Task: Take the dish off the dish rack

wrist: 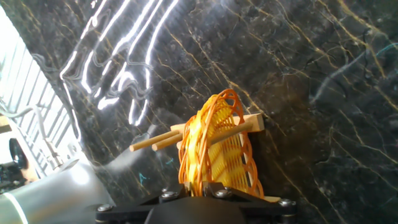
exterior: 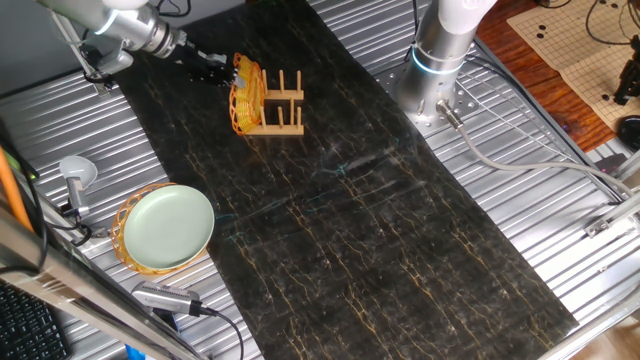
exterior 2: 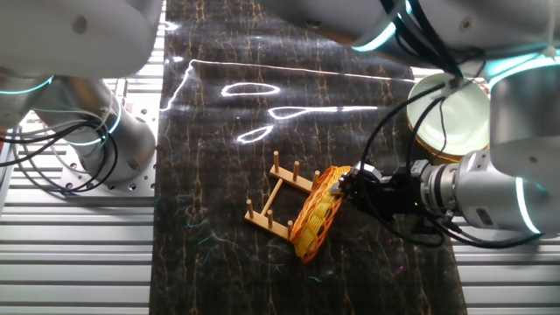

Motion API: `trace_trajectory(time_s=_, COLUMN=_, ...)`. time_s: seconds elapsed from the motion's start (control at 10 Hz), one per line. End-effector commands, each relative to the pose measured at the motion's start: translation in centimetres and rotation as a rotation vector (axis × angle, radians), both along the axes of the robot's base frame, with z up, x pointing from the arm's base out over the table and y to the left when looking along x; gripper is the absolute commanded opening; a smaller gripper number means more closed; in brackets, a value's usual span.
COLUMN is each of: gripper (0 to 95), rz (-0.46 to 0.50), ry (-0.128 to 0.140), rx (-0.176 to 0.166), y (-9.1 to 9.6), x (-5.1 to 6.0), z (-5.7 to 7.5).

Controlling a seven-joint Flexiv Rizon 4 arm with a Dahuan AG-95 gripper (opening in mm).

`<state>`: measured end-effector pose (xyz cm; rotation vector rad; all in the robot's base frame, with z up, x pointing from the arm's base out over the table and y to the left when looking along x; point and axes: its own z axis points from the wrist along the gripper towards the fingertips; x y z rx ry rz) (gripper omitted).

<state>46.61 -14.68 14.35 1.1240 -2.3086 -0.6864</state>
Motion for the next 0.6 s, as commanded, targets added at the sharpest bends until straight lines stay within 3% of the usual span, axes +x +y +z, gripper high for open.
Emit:
trace_trajectory(time_s=0.1, gripper=0.0, rz=-0.007, ry=0.003, rx=0.003, y=0.0, x=0.0, z=0.1)
trace_trajectory(time_s=0.3, gripper=0.0, rz=-0.007, ry=0.007, rx=-0.015, y=-0.1, x=0.3, z=0.6)
trace_trajectory(time_s=0.6, gripper=0.0, rz=-0.006, ry=0.021, rx=-0.012, y=-0.4, x=0.8, z=1.4)
